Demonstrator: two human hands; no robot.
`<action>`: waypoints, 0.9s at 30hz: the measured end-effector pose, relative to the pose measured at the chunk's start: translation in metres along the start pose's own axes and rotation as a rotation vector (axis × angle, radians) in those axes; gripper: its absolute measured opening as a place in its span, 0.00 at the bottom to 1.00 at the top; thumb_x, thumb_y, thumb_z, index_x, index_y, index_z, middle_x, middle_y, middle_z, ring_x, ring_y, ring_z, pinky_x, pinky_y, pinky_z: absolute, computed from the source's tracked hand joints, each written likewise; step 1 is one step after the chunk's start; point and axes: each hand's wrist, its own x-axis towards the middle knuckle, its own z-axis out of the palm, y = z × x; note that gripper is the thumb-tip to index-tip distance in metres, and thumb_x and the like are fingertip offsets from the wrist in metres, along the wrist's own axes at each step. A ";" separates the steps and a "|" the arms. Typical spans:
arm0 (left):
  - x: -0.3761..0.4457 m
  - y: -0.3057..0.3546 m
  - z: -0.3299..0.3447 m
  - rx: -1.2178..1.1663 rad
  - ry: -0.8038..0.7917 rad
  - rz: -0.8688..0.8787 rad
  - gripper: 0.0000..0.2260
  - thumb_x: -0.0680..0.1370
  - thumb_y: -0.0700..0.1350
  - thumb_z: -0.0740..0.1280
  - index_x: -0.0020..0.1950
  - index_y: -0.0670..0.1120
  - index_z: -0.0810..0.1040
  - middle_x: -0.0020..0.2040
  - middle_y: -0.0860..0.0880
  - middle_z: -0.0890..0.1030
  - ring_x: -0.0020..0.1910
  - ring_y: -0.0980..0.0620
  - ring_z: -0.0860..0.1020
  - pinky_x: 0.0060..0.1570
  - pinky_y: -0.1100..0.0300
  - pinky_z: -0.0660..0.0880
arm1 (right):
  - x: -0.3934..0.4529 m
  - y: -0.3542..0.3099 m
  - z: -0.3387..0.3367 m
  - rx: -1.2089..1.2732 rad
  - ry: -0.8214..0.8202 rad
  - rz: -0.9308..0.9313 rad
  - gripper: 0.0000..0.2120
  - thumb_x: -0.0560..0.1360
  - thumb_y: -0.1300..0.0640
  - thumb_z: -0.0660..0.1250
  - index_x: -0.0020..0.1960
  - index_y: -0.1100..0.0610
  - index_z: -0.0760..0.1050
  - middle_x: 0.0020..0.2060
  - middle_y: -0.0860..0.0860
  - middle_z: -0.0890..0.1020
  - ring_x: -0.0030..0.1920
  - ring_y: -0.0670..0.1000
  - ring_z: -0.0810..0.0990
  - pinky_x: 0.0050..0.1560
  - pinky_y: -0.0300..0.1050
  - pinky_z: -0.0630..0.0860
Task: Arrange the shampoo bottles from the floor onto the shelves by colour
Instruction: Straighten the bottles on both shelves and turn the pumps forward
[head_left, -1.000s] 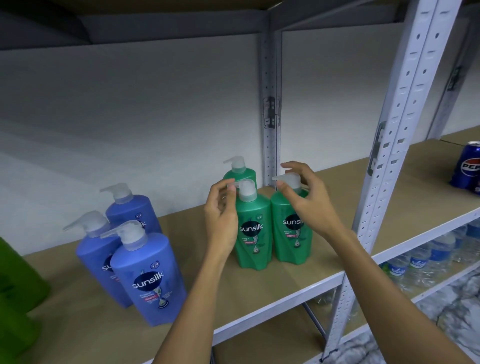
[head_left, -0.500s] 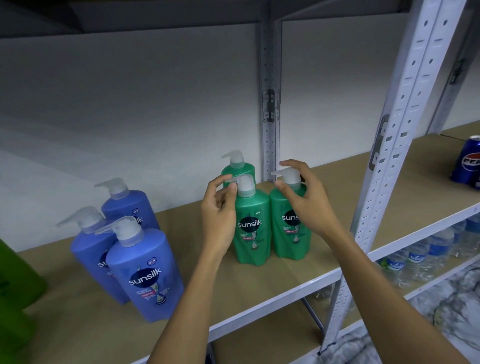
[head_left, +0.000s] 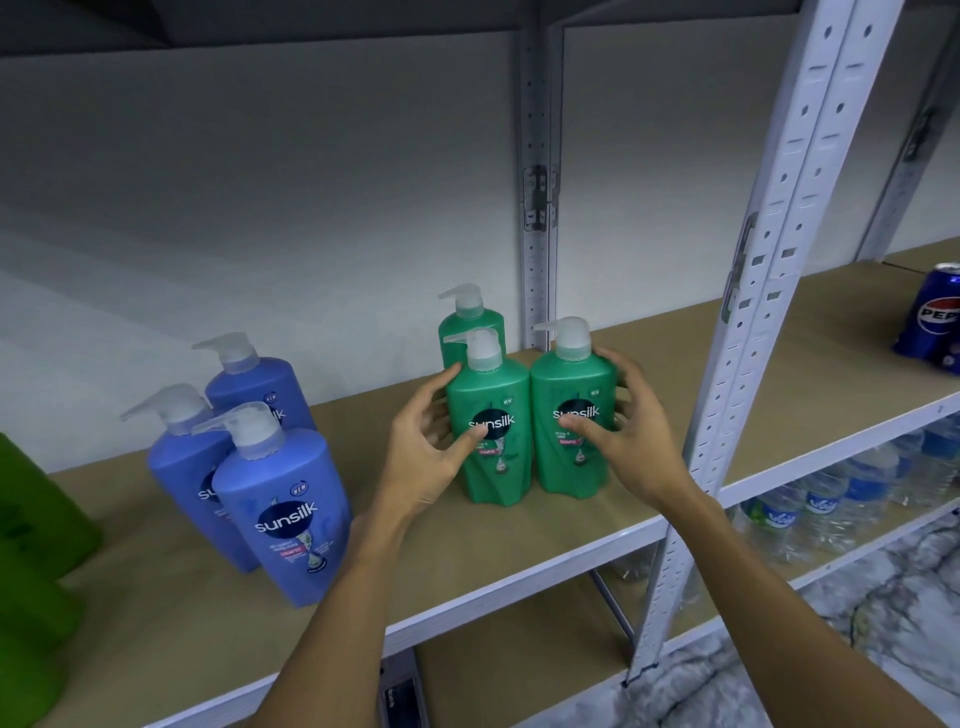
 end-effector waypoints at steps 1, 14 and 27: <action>0.000 0.000 0.001 -0.003 0.014 0.001 0.32 0.71 0.33 0.76 0.71 0.51 0.72 0.62 0.52 0.80 0.62 0.56 0.79 0.63 0.59 0.76 | 0.001 0.000 -0.001 0.028 -0.002 0.008 0.35 0.70 0.64 0.78 0.69 0.42 0.69 0.53 0.38 0.83 0.55 0.44 0.83 0.49 0.43 0.83; 0.031 -0.015 0.023 0.088 0.113 0.026 0.33 0.72 0.33 0.76 0.73 0.50 0.70 0.61 0.56 0.79 0.59 0.62 0.79 0.60 0.64 0.76 | 0.010 0.010 -0.011 0.142 -0.125 0.050 0.36 0.71 0.68 0.76 0.72 0.44 0.67 0.59 0.40 0.81 0.62 0.46 0.81 0.54 0.41 0.81; 0.041 -0.018 0.023 0.100 0.104 0.022 0.32 0.73 0.30 0.73 0.74 0.46 0.67 0.60 0.57 0.78 0.57 0.65 0.79 0.58 0.68 0.75 | 0.013 0.004 -0.017 0.003 -0.190 0.062 0.38 0.74 0.61 0.75 0.70 0.31 0.63 0.62 0.36 0.74 0.69 0.52 0.74 0.64 0.51 0.77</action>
